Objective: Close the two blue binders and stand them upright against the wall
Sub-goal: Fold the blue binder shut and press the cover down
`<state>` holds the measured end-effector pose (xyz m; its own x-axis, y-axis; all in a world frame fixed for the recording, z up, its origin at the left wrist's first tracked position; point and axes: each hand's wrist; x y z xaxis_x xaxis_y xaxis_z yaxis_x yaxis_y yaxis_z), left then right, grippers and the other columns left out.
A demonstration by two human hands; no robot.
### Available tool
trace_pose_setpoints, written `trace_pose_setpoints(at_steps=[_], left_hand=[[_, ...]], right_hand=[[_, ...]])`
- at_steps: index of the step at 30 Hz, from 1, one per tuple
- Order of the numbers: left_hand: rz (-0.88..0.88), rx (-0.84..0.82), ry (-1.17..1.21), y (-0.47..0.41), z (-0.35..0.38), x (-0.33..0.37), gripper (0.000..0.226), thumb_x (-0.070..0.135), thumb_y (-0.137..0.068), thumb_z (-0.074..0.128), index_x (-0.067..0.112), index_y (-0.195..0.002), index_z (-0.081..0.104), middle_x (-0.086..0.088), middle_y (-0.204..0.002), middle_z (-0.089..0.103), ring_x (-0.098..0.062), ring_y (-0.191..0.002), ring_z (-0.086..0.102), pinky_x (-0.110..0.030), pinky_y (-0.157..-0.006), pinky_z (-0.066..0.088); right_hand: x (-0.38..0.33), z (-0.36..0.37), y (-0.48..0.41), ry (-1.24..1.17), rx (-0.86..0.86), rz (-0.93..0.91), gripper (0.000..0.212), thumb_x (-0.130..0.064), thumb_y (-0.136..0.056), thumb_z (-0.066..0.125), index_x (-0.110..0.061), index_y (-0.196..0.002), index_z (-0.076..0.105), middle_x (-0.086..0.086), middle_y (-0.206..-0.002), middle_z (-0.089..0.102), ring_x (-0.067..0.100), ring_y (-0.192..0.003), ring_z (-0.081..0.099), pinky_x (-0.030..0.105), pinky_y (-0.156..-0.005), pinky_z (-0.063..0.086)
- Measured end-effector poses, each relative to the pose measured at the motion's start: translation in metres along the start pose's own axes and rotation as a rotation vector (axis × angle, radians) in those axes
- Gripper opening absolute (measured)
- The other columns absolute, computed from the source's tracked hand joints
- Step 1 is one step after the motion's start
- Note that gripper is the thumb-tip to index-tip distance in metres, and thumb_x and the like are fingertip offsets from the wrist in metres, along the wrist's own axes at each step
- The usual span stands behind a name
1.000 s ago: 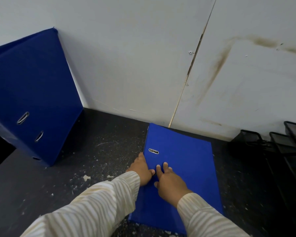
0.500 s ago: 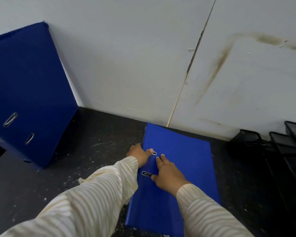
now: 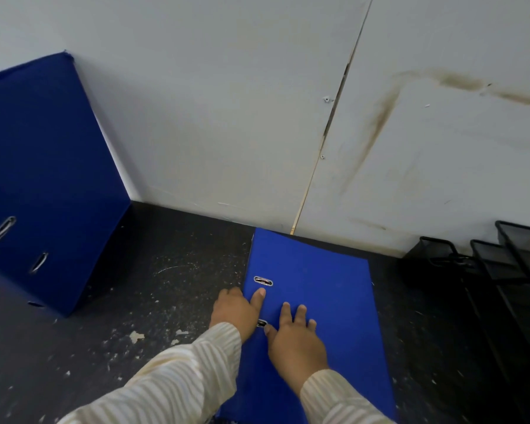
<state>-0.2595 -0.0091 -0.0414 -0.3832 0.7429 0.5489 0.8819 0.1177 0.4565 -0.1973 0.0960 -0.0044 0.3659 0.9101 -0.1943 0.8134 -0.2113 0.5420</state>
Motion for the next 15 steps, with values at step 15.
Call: trace_pose_setpoints(at_steps=[15], left_hand=[[-0.339,-0.275,0.638,-0.024,-0.007,0.000,0.084,0.069,-0.040,0.061,0.014,-0.103,0.070,-0.008,-0.099,0.074,-0.030,-0.086,0.071,-0.045,-0.085,0.058]], right_hand=[[-0.002,0.002,0.003,-0.081,-0.066,0.007,0.081,-0.067,-0.088,0.031,-0.028,-0.150,-0.006,0.008,-0.159,-0.015,0.038,-0.145,-0.008,0.054,-0.114,0.023]])
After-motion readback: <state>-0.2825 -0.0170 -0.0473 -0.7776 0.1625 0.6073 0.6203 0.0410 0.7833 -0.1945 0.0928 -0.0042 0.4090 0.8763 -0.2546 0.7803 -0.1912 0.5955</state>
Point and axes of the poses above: each hand's wrist, its own y-axis away from the middle knuckle, its own z-axis out of the palm, x = y × z
